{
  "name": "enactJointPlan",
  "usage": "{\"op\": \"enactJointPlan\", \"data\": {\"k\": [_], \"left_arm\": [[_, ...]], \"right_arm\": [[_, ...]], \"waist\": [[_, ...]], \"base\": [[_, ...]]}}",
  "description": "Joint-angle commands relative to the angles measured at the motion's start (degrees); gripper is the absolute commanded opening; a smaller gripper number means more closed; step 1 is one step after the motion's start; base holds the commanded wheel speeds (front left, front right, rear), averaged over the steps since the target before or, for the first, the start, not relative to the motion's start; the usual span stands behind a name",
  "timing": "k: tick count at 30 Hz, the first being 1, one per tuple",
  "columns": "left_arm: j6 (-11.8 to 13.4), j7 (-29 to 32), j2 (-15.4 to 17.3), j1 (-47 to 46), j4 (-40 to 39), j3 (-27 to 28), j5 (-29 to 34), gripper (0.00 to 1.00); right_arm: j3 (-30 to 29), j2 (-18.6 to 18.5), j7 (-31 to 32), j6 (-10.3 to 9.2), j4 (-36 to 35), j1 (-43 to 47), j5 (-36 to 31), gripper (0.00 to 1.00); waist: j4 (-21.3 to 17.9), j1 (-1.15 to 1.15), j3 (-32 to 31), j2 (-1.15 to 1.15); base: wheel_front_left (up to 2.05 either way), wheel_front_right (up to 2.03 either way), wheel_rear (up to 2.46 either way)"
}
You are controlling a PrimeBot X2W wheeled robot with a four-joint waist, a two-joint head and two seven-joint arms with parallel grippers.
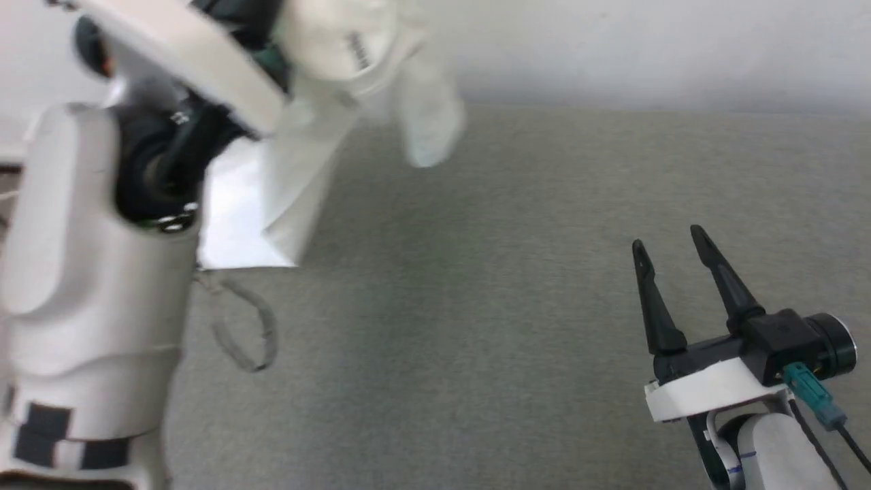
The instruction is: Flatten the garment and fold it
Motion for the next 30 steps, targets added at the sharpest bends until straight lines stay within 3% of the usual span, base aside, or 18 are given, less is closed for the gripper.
{"op": "enactJointPlan", "data": {"k": [1, 7, 11, 15, 18, 23, 27, 28, 29, 30], "left_arm": [[0.6, -1.4, -2.1, -1.8, -1.2, -0.6, 0.6, 0.00], [1.1, -8.8, -9.3, -4.8, -2.2, -2.7, 2.5, 0.00], [0.5, -14.5, -11.5, -2.2, -1.3, -3.7, 3.6, 0.00], [0.2, -16.7, -11.6, 6.7, 1.5, -4.8, 2.9, 0.00], [0.0, -16.8, -9.8, 15.5, 4.7, -6.9, 3.6, 0.00], [-0.7, -15.3, -6.8, 28.6, 11.3, -13.2, 6.3, 0.00], [-0.5, -15.5, -5.8, 33.5, 15.8, -17.4, 9.7, 0.00], [-0.5, -16.1, -6.0, 34.1, 16.4, -17.8, 9.8, 0.38], [-0.4, -16.8, -6.3, 34.5, 16.9, -17.7, 9.8, 1.00], [-0.1, -17.8, -6.4, 34.7, 17.2, -17.4, 9.9, 1.00]], "right_arm": [[-0.3, 0.1, -0.3, -0.12, 0.0, -0.1, 0.6, 1.00], [-2.7, 0.1, -0.3, -0.12, -0.3, -0.5, 2.4, 1.00], [-3.2, 0.1, -0.3, -0.12, -0.3, -0.3, 2.7, 1.00], [-3.5, 0.1, -0.3, -0.12, -0.3, -0.1, 2.9, 1.00], [-3.4, 0.1, -0.3, -0.12, 0.0, 0.1, 2.9, 1.00], [-3.4, 0.1, -0.3, -0.12, 0.9, 0.5, 2.3, 1.00], [-3.0, 0.1, -0.3, -0.12, 2.5, 1.0, 1.2, 1.00], [-3.0, 0.1, -0.3, -0.12, 3.0, 1.1, 0.9, 1.00], [-2.9, 0.1, -0.3, -0.12, 3.5, 1.3, 0.7, 1.00], [-3.0, 0.1, -0.3, -0.12, 3.9, 1.5, 0.5, 1.00]], "waist": [[-6.9, 0.01, -2.4, 0.00], [-12.2, 0.01, -1.1, 0.00], [-14.0, 0.01, 0.1, 0.00], [-14.3, 0.01, 0.7, 0.00], [-13.8, 0.01, 0.9, 0.00], [-11.6, 0.01, 0.5, 0.00], [-9.3, 0.01, -0.7, 0.00], [-8.8, 0.01, -1.2, 0.00], [-8.3, 0.01, -1.7, 0.00], [-7.8, 0.01, -2.3, 0.00]], "base": [[0.00, 0.00, 0.00], [0.00, 0.00, 0.00], [0.00, 0.00, 0.00], [0.00, 0.00, 0.00], [0.00, 0.00, 0.00], [0.00, 0.00, 0.00], [0.00, 0.00, 0.00], [0.00, 0.00, 0.00], [0.00, 0.00, 0.00], [0.00, 0.00, 0.00]]}}
